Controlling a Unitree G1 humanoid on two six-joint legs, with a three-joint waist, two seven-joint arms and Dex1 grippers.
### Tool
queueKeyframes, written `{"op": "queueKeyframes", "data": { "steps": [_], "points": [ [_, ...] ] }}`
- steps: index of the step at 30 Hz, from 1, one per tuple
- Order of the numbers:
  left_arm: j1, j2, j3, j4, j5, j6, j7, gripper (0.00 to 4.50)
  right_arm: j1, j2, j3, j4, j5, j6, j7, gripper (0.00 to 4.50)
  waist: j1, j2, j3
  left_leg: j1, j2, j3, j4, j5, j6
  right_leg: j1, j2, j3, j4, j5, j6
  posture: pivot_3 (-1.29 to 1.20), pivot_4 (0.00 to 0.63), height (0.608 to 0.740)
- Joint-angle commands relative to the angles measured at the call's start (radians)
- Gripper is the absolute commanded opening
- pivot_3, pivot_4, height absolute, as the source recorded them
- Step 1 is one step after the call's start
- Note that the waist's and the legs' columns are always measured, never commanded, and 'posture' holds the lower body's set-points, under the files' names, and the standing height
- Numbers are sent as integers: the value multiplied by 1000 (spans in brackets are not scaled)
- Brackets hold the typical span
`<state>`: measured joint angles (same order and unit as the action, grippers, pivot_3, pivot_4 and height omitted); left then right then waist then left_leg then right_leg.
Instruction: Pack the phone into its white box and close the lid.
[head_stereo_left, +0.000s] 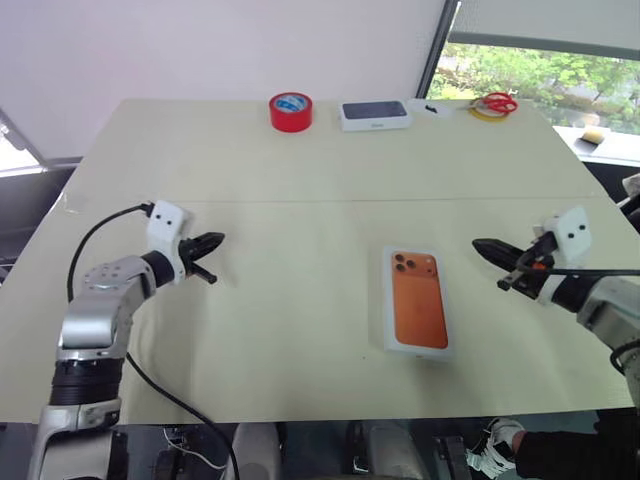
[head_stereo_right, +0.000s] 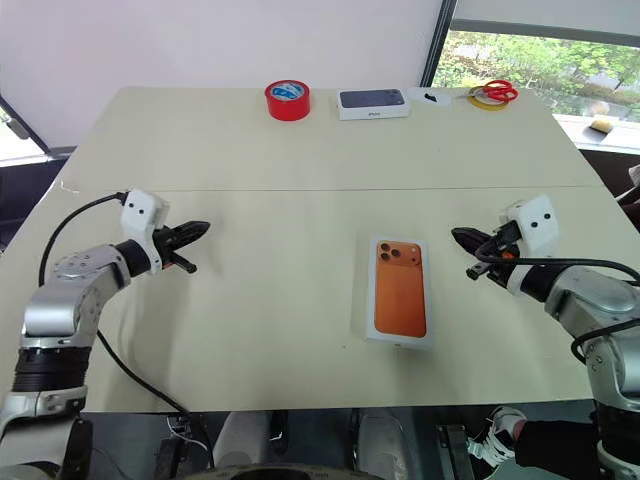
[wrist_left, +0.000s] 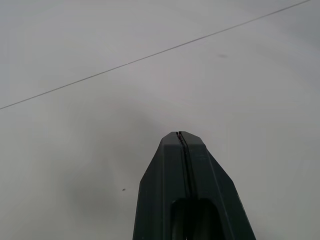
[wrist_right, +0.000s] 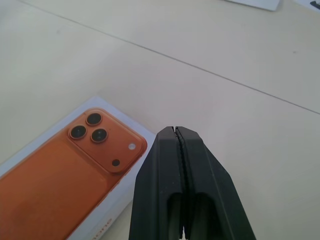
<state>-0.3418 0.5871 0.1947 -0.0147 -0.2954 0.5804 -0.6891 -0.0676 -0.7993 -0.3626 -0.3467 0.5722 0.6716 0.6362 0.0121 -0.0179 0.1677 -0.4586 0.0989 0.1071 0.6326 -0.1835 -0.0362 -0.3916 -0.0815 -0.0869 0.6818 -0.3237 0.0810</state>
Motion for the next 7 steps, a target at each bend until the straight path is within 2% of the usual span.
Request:
{"op": "queueKeyframes", "data": {
  "steps": [1,7],
  "points": [
    [1,30,47,-39,-26,-9,4,0,-27,11,-15,-13,9,-21,5,39,0,0,0,0,0,0,0,0,0,0,0,0,0,0,0,0,150,730],
    [-8,46,46,-26,-29,-11,14,0,-28,18,-12,0,-1,-35,20,39,1,0,0,0,0,0,0,0,0,0,0,0,0,0,0,0,150,730]
  ]
}}
